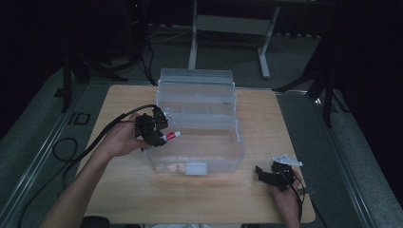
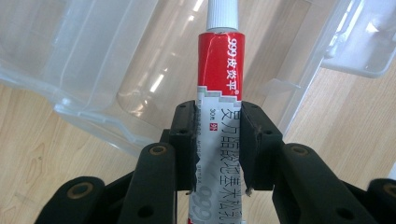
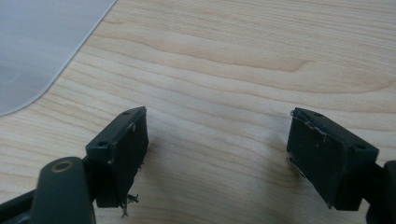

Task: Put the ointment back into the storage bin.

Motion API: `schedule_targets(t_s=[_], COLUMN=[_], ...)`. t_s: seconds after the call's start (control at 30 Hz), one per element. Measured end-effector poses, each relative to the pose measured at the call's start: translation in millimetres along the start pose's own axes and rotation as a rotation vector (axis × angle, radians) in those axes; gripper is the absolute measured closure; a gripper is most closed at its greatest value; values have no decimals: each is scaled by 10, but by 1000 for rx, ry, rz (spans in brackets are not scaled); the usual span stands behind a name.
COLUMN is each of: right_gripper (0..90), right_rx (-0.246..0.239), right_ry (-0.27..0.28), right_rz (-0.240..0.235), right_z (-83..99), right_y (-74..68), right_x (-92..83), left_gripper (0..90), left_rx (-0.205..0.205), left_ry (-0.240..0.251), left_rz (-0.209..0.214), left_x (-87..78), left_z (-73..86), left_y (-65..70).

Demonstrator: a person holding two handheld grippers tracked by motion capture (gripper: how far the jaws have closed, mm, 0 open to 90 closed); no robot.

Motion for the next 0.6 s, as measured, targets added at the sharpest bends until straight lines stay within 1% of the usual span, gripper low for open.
schedule_targets(t_s=[0.1,0.2,0.27,0.37,0.47,0.57,0.6], right_gripper=[202,202,202,202,202,202,202], right_rx=[0,0,0,0,0,0,0], right_ry=[0,0,0,0,0,0,0], right_rz=[0,0,0,0,0,0,0], right_z=[0,0,0,0,0,0,0], right_y=[0,0,0,0,0,0,0], right_x=[0,0,0,0,0,0,0], left_gripper=[695,694,694,694,694,694,694], left_rx=[21,49,63,73,74,76,84], left_ry=[6,5,9,10,18,14,10], left_rz=[13,7,12,13,19,20,21], left_x=[11,12,6,-3,-2,8,12], left_z=[-8,-19,-33,-51,-60,-58,-57], left_y=[13,31,47,57,56,57,55])
Point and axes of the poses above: each handheld gripper's, and its own axes: x roughly forward along the jaws, z roughly out of its underside, y roughly to its right, the point moved 5 cm from there along x, roughly forward along the jaws, and after that the axes turned 2 degrees about -y, right-handed, at the moved point
